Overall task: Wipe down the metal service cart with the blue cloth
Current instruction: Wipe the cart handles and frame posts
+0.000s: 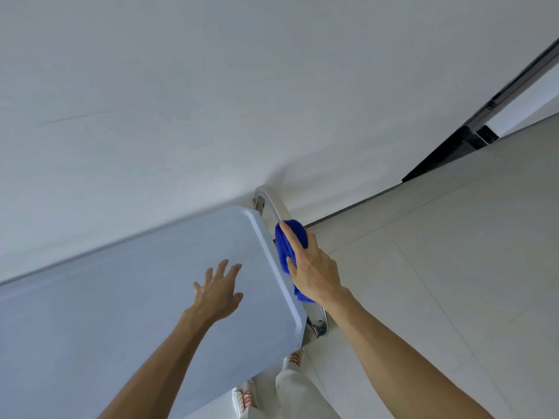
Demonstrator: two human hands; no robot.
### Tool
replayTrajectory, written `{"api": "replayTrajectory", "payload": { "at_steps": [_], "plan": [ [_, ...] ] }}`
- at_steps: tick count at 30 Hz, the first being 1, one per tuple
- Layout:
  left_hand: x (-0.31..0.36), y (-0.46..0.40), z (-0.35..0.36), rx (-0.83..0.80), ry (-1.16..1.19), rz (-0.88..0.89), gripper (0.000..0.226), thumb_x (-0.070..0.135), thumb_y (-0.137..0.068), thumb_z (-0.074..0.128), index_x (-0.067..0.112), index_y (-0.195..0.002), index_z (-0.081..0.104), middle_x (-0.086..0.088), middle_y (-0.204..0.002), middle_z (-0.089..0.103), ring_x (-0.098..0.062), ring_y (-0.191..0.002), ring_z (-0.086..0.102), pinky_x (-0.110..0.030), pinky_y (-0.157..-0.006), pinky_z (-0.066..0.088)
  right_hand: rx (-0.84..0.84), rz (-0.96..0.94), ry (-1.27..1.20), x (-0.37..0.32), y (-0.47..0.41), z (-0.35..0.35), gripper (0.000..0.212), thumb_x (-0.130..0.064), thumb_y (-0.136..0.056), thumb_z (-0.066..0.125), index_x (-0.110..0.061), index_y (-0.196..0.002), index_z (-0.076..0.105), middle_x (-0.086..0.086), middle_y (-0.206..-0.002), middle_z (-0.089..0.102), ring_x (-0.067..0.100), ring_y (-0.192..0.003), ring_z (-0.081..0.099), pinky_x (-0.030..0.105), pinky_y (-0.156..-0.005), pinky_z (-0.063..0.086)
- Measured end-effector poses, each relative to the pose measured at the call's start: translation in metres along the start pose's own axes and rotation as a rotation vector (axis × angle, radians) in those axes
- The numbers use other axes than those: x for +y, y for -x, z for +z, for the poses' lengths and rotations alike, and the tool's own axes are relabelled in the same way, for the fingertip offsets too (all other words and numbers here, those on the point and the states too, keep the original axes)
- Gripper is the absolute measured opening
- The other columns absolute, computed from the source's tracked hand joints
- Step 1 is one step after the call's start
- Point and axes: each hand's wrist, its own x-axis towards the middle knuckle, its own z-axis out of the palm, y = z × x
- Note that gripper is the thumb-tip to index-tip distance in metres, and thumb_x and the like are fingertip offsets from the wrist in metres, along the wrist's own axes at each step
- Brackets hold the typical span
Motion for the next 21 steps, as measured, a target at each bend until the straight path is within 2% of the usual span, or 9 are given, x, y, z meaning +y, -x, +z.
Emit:
{"api": "replayTrajectory", "payload": {
  "at_steps": [3,7,9,12,16,18,21],
  "plan": [
    [0.012,-0.007,0.012,-0.082,-0.021,-0.044,0.079,0.036,-0.095,0.060,0.036,-0.156,0.010,0.000,-0.166,-0.005,-0.037,-0.151,0.003,-0.069,-0.111,0.025,-0.017,-0.026,0.016,-0.009,-0.043,-0.004,0.077,-0.029,-0.100,0.048,-0.038,-0.157,-0.003,0.016,-0.147,0.033,0.024,-0.065,0.053,0.033,-0.055,0.048],
    [0.017,-0.008,0.036,-0.159,-0.126,-0.091,0.097,0.038,-0.091,0.065,0.038,-0.156,-0.006,0.001,-0.163,-0.025,-0.038,-0.150,-0.017,-0.071,-0.108,0.027,-0.016,-0.040,0.059,-0.017,-0.081,-0.004,0.080,-0.031,-0.099,0.049,-0.034,-0.158,-0.005,0.017,-0.147,0.034,0.029,-0.065,0.055,0.037,-0.059,0.054],
    [0.016,-0.007,0.042,-0.144,-0.161,-0.095,0.101,0.039,-0.090,0.068,0.038,-0.156,-0.008,0.000,-0.162,-0.027,-0.038,-0.149,-0.018,-0.070,-0.107,0.029,-0.005,-0.039,0.036,-0.017,-0.080,-0.006,0.082,-0.030,-0.097,0.052,-0.033,-0.158,-0.003,0.014,-0.148,0.033,0.030,-0.069,0.057,0.036,-0.059,0.052],
    [0.014,-0.009,0.046,-0.127,-0.161,-0.094,0.103,0.038,-0.087,0.072,0.038,-0.156,-0.006,0.000,-0.163,-0.025,-0.038,-0.150,-0.016,-0.069,-0.106,0.032,0.002,-0.054,-0.016,-0.005,-0.044,-0.003,0.087,-0.028,-0.093,0.056,-0.036,-0.157,-0.002,0.012,-0.151,0.031,0.029,-0.082,0.062,0.039,-0.062,0.057],
    [0.013,-0.011,0.052,-0.093,-0.176,-0.101,0.106,0.036,-0.085,0.074,0.038,-0.156,-0.005,-0.001,-0.163,-0.024,-0.038,-0.150,-0.015,-0.069,-0.107,0.031,-0.011,-0.026,-0.008,0.014,0.023,0.006,0.086,-0.028,-0.092,0.060,-0.036,-0.157,0.003,0.014,-0.152,0.036,0.026,-0.085,0.065,0.036,-0.059,0.058],
    [0.014,-0.013,0.055,-0.083,-0.171,-0.105,0.107,0.035,-0.085,0.075,0.039,-0.156,-0.006,-0.001,-0.163,-0.024,-0.038,-0.150,-0.015,-0.070,-0.107,0.029,-0.029,-0.012,0.002,0.016,0.023,0.007,0.087,-0.027,-0.092,0.060,-0.034,-0.156,0.003,0.014,-0.148,0.040,0.025,-0.080,0.066,0.035,-0.056,0.057],
    [0.014,-0.015,0.057,-0.072,-0.154,-0.120,0.109,0.033,-0.085,0.075,0.040,-0.155,-0.007,0.000,-0.163,-0.025,-0.038,-0.150,-0.016,-0.072,-0.108,0.027,-0.047,-0.004,-0.027,0.004,-0.021,0.000,0.084,-0.028,-0.092,0.057,-0.031,-0.157,0.005,0.013,-0.137,0.045,0.029,-0.068,0.063,0.034,-0.052,0.047]
  ]
}}
